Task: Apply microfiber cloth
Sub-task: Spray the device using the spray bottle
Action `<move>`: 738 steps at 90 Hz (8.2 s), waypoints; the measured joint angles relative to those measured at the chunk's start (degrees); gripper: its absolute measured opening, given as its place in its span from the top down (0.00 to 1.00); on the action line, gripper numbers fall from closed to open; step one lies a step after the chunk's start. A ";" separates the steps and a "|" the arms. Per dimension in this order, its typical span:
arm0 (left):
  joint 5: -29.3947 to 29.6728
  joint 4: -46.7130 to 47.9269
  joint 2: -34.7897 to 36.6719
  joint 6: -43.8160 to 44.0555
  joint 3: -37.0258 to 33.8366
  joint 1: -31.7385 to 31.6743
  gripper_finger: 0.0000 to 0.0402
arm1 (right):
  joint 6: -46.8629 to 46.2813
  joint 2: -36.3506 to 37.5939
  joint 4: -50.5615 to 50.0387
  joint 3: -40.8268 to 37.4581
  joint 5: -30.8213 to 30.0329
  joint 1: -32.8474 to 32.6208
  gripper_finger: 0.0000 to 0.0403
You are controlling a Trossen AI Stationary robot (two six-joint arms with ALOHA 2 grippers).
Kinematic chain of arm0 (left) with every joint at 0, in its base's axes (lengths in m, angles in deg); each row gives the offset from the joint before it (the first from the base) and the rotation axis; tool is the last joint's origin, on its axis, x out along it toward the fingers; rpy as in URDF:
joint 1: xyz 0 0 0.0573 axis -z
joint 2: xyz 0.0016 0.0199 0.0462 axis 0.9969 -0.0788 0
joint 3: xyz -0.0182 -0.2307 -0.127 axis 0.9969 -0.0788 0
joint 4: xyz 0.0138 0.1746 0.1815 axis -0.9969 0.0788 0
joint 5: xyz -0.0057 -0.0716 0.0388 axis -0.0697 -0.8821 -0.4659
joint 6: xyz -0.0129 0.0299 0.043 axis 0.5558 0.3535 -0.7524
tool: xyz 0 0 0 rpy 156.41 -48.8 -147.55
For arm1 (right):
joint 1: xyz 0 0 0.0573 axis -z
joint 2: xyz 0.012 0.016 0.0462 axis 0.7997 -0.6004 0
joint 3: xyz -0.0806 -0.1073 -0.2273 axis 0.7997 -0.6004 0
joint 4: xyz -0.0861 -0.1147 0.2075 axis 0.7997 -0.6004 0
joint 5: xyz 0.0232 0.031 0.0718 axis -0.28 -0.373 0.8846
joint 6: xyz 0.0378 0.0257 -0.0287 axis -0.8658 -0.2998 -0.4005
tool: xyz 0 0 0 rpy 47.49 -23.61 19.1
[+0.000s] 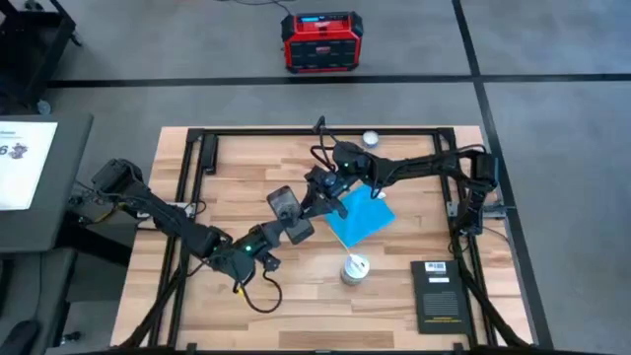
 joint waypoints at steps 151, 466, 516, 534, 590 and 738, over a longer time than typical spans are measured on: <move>10.10 -9.76 0.09 20.88 0.04 1.26 0.99 | 22.39 6.83 -4.87 -0.02 -15.96 1.09 1.00; -39.30 25.95 16.87 102.85 -21.25 -24.15 1.00 | 15.91 -1.95 -3.74 -13.84 -27.57 -13.92 1.00; -51.44 19.24 5.20 106.07 -20.96 -27.10 0.91 | 18.74 -5.24 -6.53 -10.30 -33.46 -13.21 1.00; -49.17 16.36 3.02 104.78 -20.91 -27.10 0.84 | 16.43 -8.58 -5.23 -10.40 -33.53 -13.77 1.00; -52.08 23.20 15.39 101.28 -20.81 -34.79 0.87 | 15.71 -9.44 -3.25 -10.38 -33.41 -14.12 1.00; -83.04 -6.81 -0.99 116.26 -20.70 -30.85 1.00 | 16.38 -14.75 -3.82 -8.34 -35.16 -11.04 1.00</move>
